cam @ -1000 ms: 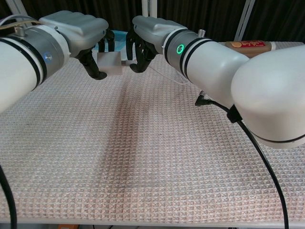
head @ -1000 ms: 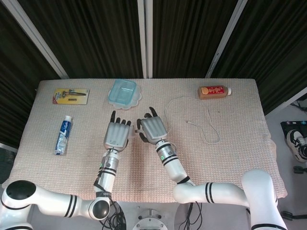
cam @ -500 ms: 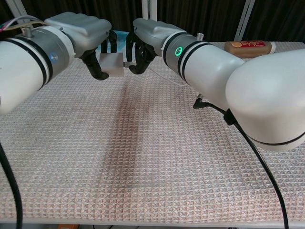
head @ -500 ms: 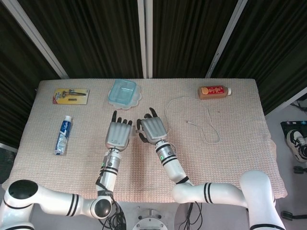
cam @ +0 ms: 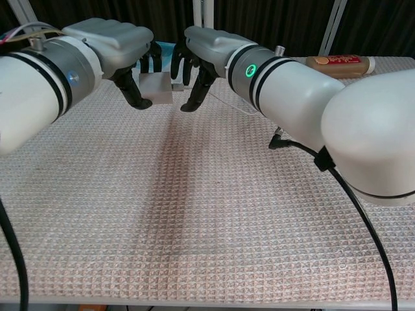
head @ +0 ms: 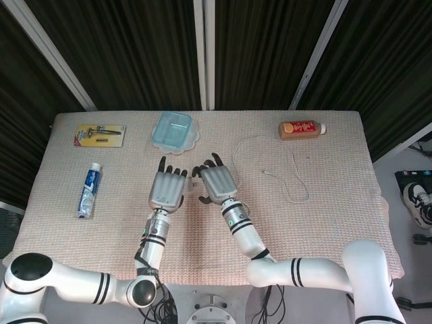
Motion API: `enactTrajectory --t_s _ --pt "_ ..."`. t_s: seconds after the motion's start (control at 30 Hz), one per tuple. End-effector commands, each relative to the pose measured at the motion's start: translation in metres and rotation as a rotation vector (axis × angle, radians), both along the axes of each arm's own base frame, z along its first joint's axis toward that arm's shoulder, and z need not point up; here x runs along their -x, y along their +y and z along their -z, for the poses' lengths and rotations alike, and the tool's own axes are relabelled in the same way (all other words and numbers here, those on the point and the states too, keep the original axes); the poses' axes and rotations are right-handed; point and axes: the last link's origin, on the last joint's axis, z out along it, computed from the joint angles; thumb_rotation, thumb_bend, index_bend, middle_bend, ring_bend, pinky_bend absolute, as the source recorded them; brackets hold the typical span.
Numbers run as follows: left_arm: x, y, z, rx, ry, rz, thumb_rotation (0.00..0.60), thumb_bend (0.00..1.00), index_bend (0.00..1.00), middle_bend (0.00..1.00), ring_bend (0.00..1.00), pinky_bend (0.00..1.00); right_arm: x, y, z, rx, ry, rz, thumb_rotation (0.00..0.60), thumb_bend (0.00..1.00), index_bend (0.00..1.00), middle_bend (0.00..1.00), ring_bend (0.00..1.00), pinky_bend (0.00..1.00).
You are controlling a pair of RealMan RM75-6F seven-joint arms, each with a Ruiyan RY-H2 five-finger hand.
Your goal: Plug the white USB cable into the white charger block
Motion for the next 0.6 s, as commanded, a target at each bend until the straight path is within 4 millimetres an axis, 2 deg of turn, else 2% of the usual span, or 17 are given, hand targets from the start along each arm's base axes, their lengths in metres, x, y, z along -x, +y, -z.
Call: enactTrajectory --t_s 0.03,0.13,0.33,0.47,0.6 --pt "0.002 -0.001 -0.001 0.001 0.001 0.002 0.593 0.25 0.48 0.48 0.26 0.09 0.006 0.0 -0.006 0.012 0.0 0.002 0.6 0.02 0.3 0.32 0.16 0.0" --pt "0.009 -0.003 -0.003 0.013 0.001 0.001 0.596 0.25 0.48 0.47 0.26 0.09 0.017 0.0 -0.016 0.028 0.012 0.008 0.6 0.02 0.29 0.32 0.16 0.0" --pt "0.036 -0.008 -0.002 0.054 0.013 -0.021 0.6 0.25 0.46 0.44 0.25 0.09 0.05 0.001 -0.049 0.072 0.044 0.033 0.6 0.03 0.27 0.3 0.16 0.0" --pt "0.059 -0.007 0.002 0.092 0.024 -0.084 0.6 0.23 0.36 0.36 0.17 0.08 0.077 0.005 -0.074 0.095 0.054 0.061 0.6 0.03 0.24 0.27 0.14 0.0" --pt "0.073 -0.004 -0.001 0.095 0.014 -0.105 0.6 0.19 0.23 0.27 0.1 0.07 0.099 0.012 -0.094 0.115 0.058 0.073 0.6 0.03 0.21 0.25 0.12 0.0"
